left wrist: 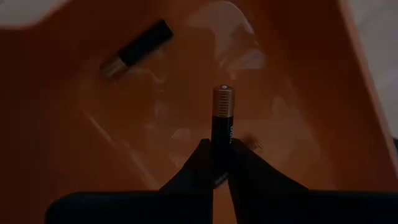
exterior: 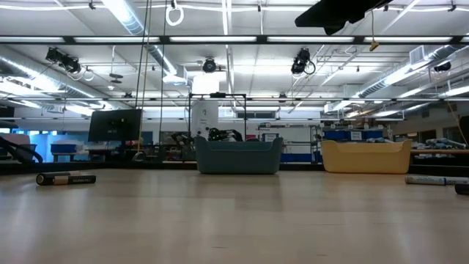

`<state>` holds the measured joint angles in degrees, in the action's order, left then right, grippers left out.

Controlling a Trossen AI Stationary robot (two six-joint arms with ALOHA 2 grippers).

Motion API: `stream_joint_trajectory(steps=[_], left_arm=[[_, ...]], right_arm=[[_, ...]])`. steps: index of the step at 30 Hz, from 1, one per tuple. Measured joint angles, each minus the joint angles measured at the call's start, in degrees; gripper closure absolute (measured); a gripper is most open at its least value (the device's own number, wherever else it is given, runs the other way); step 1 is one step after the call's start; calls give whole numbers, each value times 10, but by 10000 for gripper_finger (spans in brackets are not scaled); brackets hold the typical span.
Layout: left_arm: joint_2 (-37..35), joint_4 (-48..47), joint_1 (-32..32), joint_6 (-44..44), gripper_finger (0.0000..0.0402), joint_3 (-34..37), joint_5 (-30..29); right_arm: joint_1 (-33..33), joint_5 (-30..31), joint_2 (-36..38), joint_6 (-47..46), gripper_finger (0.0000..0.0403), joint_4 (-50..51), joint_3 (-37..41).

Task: Sort batteries
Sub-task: Put the small black battery into the orange bin, then put the white battery into the yellow bin

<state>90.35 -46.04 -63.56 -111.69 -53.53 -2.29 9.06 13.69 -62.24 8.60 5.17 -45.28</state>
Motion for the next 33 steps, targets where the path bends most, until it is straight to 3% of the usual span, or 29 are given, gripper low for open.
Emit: stream_joint_trajectory(steps=[9,17,23,29,33], left_arm=[[0,-2,26,3,372,19,38],[0,0,32,4,319,19,60],[0,-3,33,6,305,13,71],[0,-56,36,48,303,-54,67],[-1,-136,36,92,303,-128,14]], right_arm=[[0,0,0,1,388,0,0],[0,0,0,1,389,0,0],[0,0,0,1,390,0,0],[0,1,0,2,387,-6,0],[0,1,0,4,388,-3,-4]])
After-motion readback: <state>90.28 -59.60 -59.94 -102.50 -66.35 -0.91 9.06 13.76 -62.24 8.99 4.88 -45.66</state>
